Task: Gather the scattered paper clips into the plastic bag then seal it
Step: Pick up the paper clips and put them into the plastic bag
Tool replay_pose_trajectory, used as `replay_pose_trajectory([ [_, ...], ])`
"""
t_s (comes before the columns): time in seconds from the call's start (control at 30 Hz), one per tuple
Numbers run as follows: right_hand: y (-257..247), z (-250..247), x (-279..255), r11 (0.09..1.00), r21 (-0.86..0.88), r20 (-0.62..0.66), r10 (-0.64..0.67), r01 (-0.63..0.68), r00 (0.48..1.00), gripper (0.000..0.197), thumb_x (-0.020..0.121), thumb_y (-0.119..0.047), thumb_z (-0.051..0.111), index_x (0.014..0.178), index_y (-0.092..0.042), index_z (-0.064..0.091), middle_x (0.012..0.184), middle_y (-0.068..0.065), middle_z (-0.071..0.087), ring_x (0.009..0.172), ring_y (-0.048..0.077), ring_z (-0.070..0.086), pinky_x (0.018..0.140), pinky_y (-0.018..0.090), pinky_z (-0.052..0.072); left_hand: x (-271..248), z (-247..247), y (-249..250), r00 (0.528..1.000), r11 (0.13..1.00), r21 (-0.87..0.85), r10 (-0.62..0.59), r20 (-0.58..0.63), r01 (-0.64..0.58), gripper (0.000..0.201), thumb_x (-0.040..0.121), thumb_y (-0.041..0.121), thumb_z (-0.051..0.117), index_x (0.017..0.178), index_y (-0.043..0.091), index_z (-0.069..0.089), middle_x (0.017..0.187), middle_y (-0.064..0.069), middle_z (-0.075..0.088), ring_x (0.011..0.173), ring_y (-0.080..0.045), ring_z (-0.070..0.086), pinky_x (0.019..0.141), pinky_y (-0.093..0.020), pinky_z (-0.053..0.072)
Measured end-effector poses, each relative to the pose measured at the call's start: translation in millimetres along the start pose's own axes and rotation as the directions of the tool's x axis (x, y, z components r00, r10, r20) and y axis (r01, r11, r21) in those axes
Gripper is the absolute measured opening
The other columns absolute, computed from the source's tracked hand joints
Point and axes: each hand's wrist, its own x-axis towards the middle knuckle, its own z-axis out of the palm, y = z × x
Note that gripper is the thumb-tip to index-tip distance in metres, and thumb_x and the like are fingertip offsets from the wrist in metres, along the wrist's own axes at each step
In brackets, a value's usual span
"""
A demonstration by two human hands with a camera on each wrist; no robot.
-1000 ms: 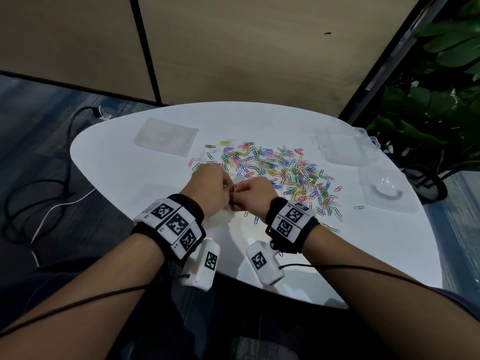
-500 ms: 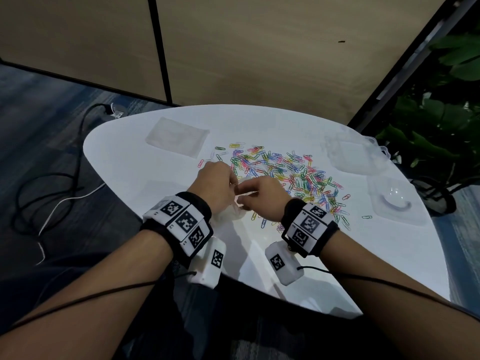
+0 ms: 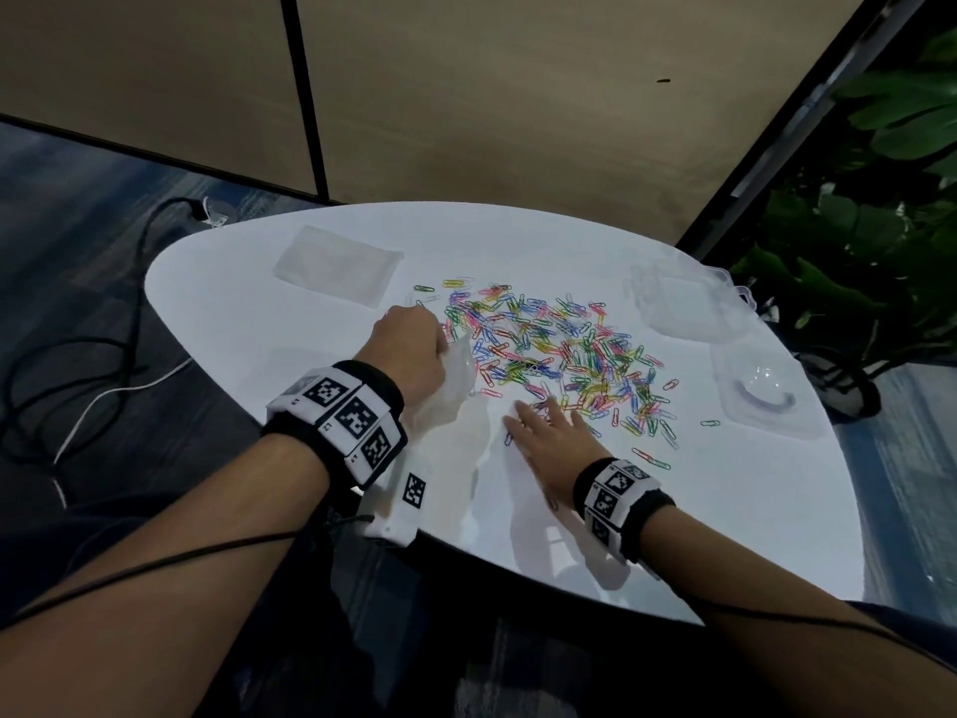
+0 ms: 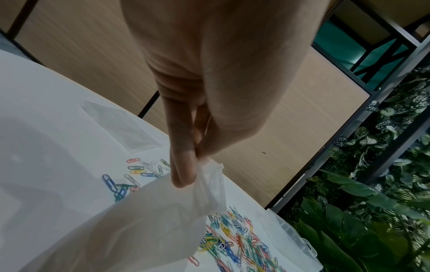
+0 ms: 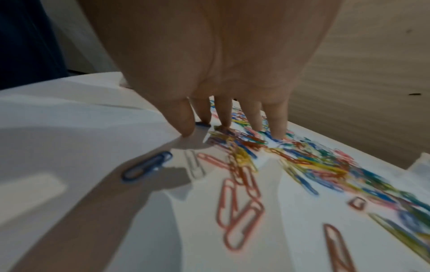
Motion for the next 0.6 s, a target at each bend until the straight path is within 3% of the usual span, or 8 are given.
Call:
replay_pose_trajectory([
  [0.1, 11, 10, 4, 0.995, 0.093, -0.031, 0.040, -0.037, 0.999, 0.083, 0.079, -0.002, 0.069, 0.148, -0.015, 0.023, 0.152, 0.015, 0.025, 0.129, 0.044, 0.040, 0.096, 0.050, 0.049, -1, 5, 4, 1.000, 1.000, 0.011, -0.001, 0.020, 0.001, 0.033, 0.086, -0.002, 0.055, 0.110, 0.008, 0.077, 0.114, -0.014, 0.073, 0.106, -0.031, 0.068, 0.092, -0.032, 0.056],
  [0.17, 12, 11, 10, 0.989, 0.150, -0.137, 0.040, -0.019, 0.990, 0.048, 0.079, 0.000, 0.067, 0.124, -0.009, 0.052, 0.120, 0.015, 0.053, 0.103, 0.036, 0.058, 0.076, 0.039, 0.052, -1, 8, 7, 0.999, 1.000, 0.009, -0.006, 0.042, 0.005, 0.034, 0.086, -0.002, 0.054, 0.110, 0.007, 0.076, 0.112, -0.016, 0.072, 0.104, -0.031, 0.069, 0.094, -0.034, 0.056],
  [0.23, 12, 8, 16, 0.982, 0.187, -0.204, 0.071, -0.033, 0.976, 0.019, 0.081, -0.001, 0.067, 0.098, -0.010, 0.062, 0.093, 0.009, 0.058, 0.083, 0.028, 0.061, 0.064, 0.034, 0.049, -1, 10, 9, 0.999, 1.000, 0.016, -0.005, 0.054, 0.005, 0.032, 0.087, -0.001, 0.054, 0.110, 0.007, 0.076, 0.109, -0.017, 0.073, 0.102, -0.031, 0.070, 0.096, -0.038, 0.057],
  [0.3, 14, 2, 19, 0.970, 0.236, -0.229, 0.108, -0.053, 0.967, 0.012, 0.083, -0.002, 0.067, 0.091, -0.010, 0.065, 0.086, 0.006, 0.058, 0.077, 0.024, 0.060, 0.061, 0.030, 0.048, 0, 14, 12, 0.998, 0.999, 0.036, -0.001, 0.066, -0.001, 0.031, 0.089, 0.001, 0.057, 0.112, 0.008, 0.076, 0.107, -0.016, 0.073, 0.103, -0.031, 0.070, 0.095, -0.039, 0.057],
  [0.37, 21, -10, 20, 0.911, 0.392, -0.211, 0.222, -0.126, 0.952, 0.009, 0.089, -0.005, 0.061, 0.092, -0.009, 0.068, 0.087, 0.006, 0.063, 0.078, 0.023, 0.061, 0.065, 0.027, 0.047, 1, 18, 15, 0.996, 0.998, 0.057, 0.011, 0.086, -0.016, 0.029, 0.090, 0.002, 0.058, 0.112, 0.008, 0.076, 0.104, -0.015, 0.074, 0.105, -0.029, 0.069, 0.095, -0.038, 0.057],
  [0.5, 46, -36, 16, 0.555, 0.773, -0.010, 0.494, -0.307, 0.869, 0.008, 0.088, -0.019, 0.068, 0.091, -0.018, 0.076, 0.083, -0.004, 0.068, 0.079, 0.015, 0.065, 0.074, 0.024, 0.055, 4, 26, 19, 0.992, 0.995, 0.089, 0.025, 0.125, -0.037, 0.028, 0.088, 0.001, 0.057, 0.107, 0.004, 0.077, 0.096, -0.016, 0.075, 0.099, -0.029, 0.070, 0.091, -0.036, 0.057],
  [0.53, 51, -42, 15, 0.422, 0.855, 0.050, 0.512, -0.302, 0.858, 0.004, 0.086, -0.020, 0.071, 0.088, -0.020, 0.075, 0.081, -0.005, 0.071, 0.079, 0.015, 0.068, 0.073, 0.025, 0.057, 5, 27, 19, 0.992, 0.995, 0.095, 0.023, 0.127, -0.035, 0.027, 0.088, 0.000, 0.057, 0.105, 0.003, 0.077, 0.095, -0.016, 0.075, 0.097, -0.030, 0.071, 0.090, -0.036, 0.058],
  [0.6, 55, -56, 10, 0.044, 0.977, 0.161, 0.500, -0.211, 0.851, 0.004, 0.083, -0.014, 0.075, 0.084, -0.018, 0.074, 0.079, 0.003, 0.075, 0.078, 0.019, 0.073, 0.079, 0.032, 0.060, 7, 29, 20, 0.992, 0.995, 0.100, 0.016, 0.129, -0.029, 0.025, 0.087, -0.001, 0.058, 0.103, 0.002, 0.077, 0.097, -0.016, 0.074, 0.093, -0.030, 0.072, 0.089, -0.038, 0.059],
])
